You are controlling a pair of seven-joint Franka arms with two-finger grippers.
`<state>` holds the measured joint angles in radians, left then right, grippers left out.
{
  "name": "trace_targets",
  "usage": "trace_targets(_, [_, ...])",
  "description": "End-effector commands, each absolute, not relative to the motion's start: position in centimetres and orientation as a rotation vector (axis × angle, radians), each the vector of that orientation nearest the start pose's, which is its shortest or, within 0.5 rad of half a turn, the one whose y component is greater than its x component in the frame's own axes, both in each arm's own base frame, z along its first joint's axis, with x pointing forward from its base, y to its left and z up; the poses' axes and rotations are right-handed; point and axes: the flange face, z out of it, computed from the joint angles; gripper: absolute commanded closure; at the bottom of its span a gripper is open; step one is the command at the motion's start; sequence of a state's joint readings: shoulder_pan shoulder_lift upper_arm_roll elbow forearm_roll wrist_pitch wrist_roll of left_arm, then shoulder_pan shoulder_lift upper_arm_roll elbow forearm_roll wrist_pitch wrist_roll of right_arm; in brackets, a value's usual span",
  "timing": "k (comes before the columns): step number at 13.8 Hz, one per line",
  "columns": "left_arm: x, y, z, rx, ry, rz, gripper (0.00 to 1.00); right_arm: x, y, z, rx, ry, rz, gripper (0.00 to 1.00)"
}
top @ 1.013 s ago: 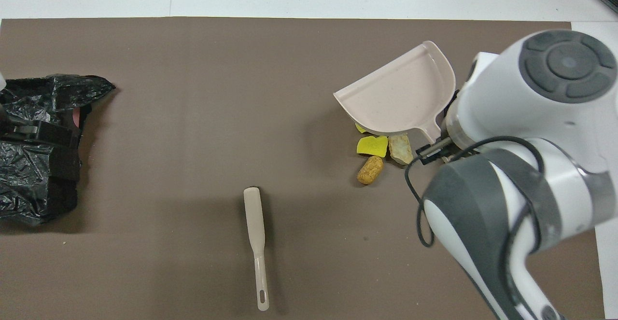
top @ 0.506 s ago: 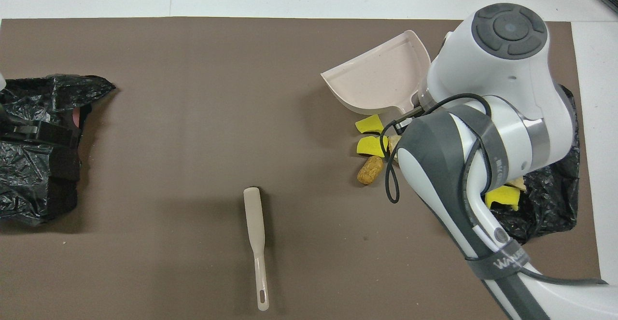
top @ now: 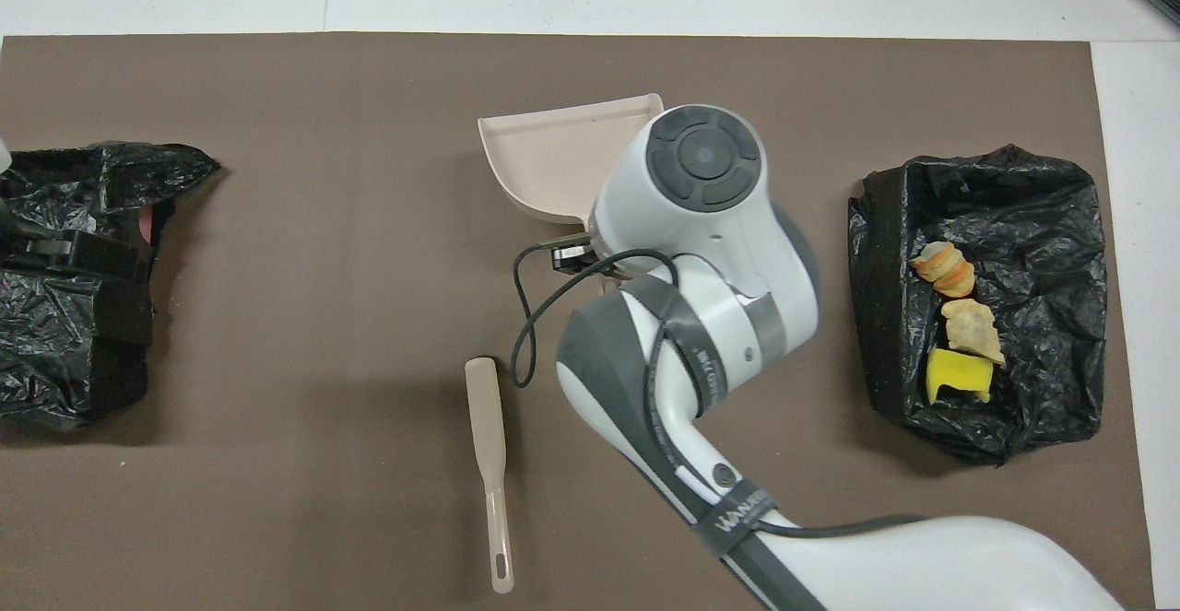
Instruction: Sweep and dump trash in bin
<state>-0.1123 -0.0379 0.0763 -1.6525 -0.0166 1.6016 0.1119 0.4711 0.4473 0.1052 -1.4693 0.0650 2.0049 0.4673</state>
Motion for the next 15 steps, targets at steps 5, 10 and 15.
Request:
trace_targets(5, [54.1, -1.8, 61.1, -3.134, 0.229, 0.031, 0.0, 61.2, 44.4, 37.4, -2.91, -0.018, -0.155, 1.0])
trace_targets(10, [54.1, -1.8, 61.1, -3.134, 0.231, 0.032, 0.0, 61.0, 45.8, 35.0, -2.907, -0.09, -0.23, 0.04])
trace_targets(15, [54.1, -1.8, 61.1, -3.134, 0.229, 0.031, 0.0, 59.8, 42.8, 42.4, -2.95, -0.071, -0.237, 0.0])
